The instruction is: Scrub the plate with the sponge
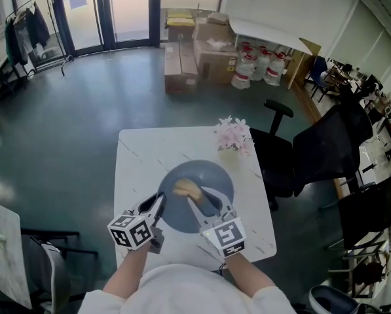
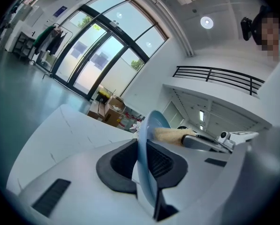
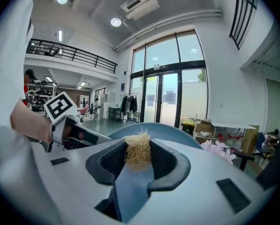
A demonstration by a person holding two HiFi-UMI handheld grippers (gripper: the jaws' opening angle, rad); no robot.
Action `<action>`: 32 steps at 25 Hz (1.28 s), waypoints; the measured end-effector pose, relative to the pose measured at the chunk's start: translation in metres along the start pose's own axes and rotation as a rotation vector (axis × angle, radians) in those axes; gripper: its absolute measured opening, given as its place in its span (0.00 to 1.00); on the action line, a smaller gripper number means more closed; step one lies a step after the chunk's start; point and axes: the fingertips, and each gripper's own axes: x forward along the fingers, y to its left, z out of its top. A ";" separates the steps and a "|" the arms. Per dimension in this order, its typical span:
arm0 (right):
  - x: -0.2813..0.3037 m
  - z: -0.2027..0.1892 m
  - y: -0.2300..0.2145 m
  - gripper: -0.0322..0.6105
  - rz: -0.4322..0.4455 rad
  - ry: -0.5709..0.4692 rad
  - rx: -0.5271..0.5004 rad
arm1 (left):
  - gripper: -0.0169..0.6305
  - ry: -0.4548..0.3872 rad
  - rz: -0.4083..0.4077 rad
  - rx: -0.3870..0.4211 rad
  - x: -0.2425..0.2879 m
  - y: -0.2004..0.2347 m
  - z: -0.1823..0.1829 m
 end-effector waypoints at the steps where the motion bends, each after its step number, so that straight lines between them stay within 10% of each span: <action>1: -0.001 0.000 -0.009 0.28 -0.023 -0.003 0.001 | 0.10 0.004 -0.005 0.001 0.001 -0.001 -0.001; 15: -0.045 -0.049 -0.075 0.28 -0.239 0.127 0.060 | 0.10 -0.031 0.022 -0.028 -0.004 0.015 0.010; 32: -0.033 -0.080 0.029 0.28 -0.015 0.198 0.120 | 0.11 -0.109 0.044 -0.062 0.003 0.032 0.031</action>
